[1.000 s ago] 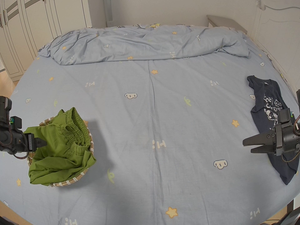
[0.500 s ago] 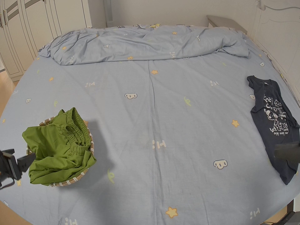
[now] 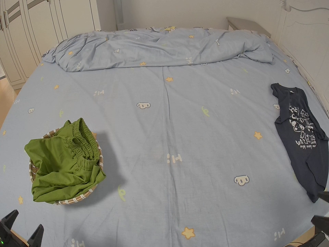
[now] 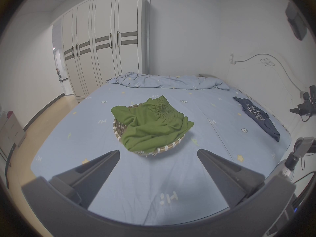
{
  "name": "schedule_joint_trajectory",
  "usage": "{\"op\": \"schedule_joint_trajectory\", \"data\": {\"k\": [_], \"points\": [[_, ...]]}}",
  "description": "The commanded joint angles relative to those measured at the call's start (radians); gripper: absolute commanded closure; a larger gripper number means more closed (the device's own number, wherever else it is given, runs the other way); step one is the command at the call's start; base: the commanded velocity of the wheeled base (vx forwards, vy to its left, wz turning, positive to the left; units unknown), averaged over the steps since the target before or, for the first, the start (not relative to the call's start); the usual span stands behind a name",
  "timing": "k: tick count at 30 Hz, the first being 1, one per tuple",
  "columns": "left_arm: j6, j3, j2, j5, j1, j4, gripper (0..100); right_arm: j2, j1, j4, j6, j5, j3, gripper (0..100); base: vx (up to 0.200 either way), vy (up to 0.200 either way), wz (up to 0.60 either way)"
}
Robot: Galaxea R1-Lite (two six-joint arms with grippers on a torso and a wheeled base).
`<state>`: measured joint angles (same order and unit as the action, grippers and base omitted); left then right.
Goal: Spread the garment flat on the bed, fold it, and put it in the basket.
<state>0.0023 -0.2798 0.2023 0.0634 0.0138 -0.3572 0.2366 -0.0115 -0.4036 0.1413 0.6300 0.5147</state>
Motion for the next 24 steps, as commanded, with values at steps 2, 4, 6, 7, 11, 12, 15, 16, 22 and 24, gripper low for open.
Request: {"op": "schedule_joint_trajectory", "data": {"k": [2, 4, 6, 7, 11, 12, 15, 16, 22, 24], "points": [[-0.002, 0.070, -0.202, 0.024, -0.014, -0.042, 0, -0.211, 0.018, -0.044, -0.015, 0.000, -0.119, 0, 0.000, 0.000, 0.00], [-0.001, 0.074, -0.202, 0.046, -0.012, -0.037, 0, -0.217, 0.016, -0.046, -0.029, -0.006, -0.159, 0, 0.000, 0.000, 0.00], [-0.002, 0.077, -0.202, 0.042, -0.014, -0.034, 0, -0.218, 0.016, -0.046, -0.035, -0.016, -0.179, 0, 0.000, 0.000, 0.00], [-0.005, 0.085, -0.202, 0.030, -0.014, -0.023, 0, -0.218, 0.016, -0.044, -0.046, -0.072, -0.209, 0, 0.000, 0.000, 0.00], [-0.064, 0.137, -0.202, -0.100, -0.014, 0.090, 0, -0.218, 0.016, 0.028, -0.103, -0.233, -0.317, 0, 0.000, 0.000, 0.00], [-0.096, 0.212, -0.202, -0.177, -0.012, 0.245, 0, -0.218, 0.016, 0.146, -0.078, -0.300, -0.366, 0, 0.000, 0.000, 0.00], [-0.091, 0.280, -0.202, -0.195, -0.012, 0.412, 0, -0.218, 0.018, 0.356, -0.065, -0.406, -0.466, 0, 0.000, 0.000, 0.00], [-0.082, 0.280, -0.202, -0.188, -0.014, 0.419, 0, -0.218, 0.016, 0.430, -0.069, -0.443, -0.498, 0, 0.000, 0.000, 0.00], [0.005, 0.280, -0.202, -0.063, -0.014, 0.362, 0, -0.218, 0.016, 0.499, -0.089, -0.632, -0.515, 0, 0.000, 0.000, 0.00], [0.007, 0.280, -0.202, -0.063, -0.014, 0.362, 0, -0.218, 0.016, 0.420, -0.103, -0.667, -0.515, 0, 0.000, 0.000, 0.00]]}}
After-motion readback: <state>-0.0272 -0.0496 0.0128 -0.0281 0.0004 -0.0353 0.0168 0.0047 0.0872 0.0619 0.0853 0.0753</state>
